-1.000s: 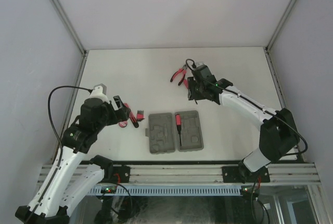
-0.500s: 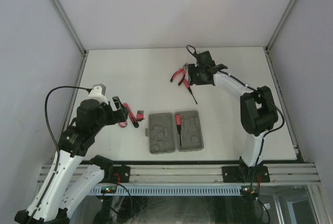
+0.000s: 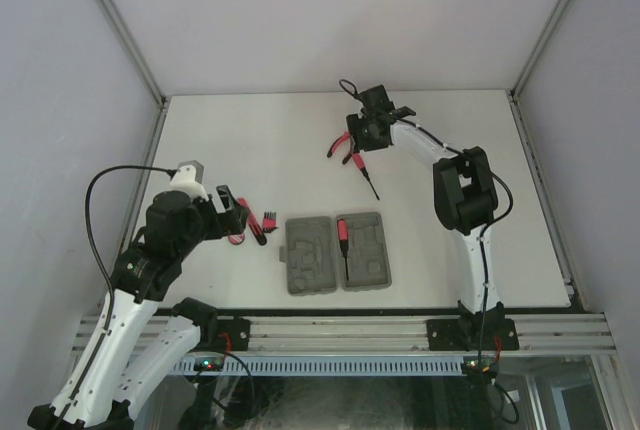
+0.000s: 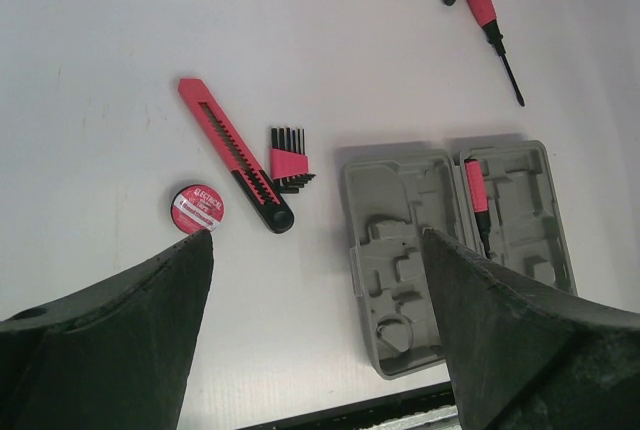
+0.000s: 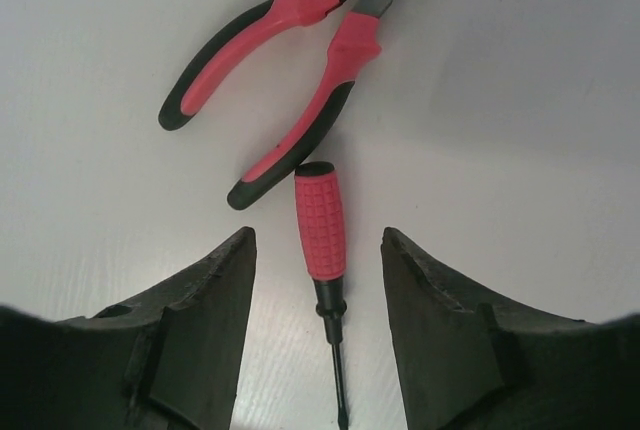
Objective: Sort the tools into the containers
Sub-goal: Pick up the screwdriver from the center of the board.
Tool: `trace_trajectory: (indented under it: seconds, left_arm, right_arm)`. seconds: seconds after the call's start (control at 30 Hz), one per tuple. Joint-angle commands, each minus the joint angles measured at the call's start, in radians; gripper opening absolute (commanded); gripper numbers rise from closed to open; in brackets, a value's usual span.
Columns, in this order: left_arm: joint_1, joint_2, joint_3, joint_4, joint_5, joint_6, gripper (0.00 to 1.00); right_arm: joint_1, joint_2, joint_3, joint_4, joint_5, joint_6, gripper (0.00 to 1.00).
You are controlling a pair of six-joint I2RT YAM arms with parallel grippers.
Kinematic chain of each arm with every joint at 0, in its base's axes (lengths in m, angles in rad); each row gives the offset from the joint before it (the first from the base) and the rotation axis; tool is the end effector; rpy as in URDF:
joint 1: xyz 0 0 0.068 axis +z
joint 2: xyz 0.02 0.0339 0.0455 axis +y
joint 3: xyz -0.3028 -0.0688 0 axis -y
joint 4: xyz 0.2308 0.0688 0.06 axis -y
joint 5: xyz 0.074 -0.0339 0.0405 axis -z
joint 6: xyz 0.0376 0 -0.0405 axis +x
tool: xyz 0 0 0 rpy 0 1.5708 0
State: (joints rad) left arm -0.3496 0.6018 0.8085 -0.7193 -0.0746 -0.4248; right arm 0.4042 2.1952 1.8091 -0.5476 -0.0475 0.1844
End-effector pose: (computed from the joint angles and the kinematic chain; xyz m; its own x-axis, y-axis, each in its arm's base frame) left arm 0.0772 -0.0252 0.3363 -0.5355 -0.2422 -0.8091 0.0657 0.9431 -0.3259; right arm 0.4588 0.1982 0.2382 -0.8033 -0.1444 -0.5778 -0.2762 0.9499 0.1466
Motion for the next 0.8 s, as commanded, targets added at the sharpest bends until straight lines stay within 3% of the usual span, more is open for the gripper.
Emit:
trace_trajectory:
  seconds: [0.0,0.47,0.77]
  left_arm:
    - [-0.003,-0.001,-0.015,0.043,0.008,0.017,0.89]
    - [-0.003,0.001,-0.016,0.043,0.005,0.017,0.88]
    - [-0.002,0.006,-0.016,0.044,0.008,0.017,0.89]
  right_arm:
    - [-0.009,0.039,0.083,-0.048,-0.012,-0.049,0.51]
    - [0.002,0.114,0.108,-0.108,0.037,-0.071,0.46]
    - [0.01,0.126,0.09,-0.126,0.082,-0.076,0.34]
